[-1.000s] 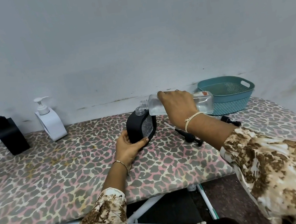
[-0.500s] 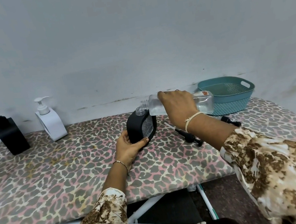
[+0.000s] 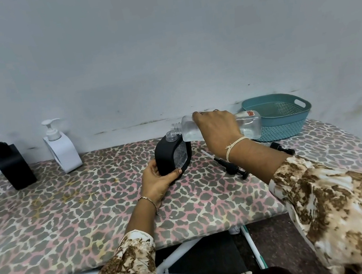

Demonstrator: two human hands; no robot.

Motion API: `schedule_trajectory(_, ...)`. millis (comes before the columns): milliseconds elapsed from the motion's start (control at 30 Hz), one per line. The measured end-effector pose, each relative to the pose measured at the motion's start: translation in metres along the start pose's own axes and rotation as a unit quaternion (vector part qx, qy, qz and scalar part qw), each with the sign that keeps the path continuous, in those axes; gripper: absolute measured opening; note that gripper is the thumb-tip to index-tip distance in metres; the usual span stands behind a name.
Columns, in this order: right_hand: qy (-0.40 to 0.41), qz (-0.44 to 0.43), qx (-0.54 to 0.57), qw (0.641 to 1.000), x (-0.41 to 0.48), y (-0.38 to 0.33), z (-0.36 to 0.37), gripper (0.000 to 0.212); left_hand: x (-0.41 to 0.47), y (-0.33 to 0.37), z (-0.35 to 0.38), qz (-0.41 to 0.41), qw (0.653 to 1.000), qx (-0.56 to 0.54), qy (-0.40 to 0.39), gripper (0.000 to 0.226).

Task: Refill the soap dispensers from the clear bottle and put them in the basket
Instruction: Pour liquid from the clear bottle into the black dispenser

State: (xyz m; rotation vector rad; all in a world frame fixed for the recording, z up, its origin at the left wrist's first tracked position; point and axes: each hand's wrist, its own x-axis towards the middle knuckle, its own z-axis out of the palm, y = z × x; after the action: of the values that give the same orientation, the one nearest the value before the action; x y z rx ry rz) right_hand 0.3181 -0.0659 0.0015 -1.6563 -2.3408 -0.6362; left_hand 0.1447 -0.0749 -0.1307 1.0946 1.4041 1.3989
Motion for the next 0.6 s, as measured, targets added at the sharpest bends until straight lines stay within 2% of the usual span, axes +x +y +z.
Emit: schedule_trajectory(600,-0.001,-0.004,-0.005,1.000,-0.0014,0.0002,-0.0027,0.040,0.0013,-0.0015,-0.0009,0.001,1.000,0.002,-0.003,0.058)
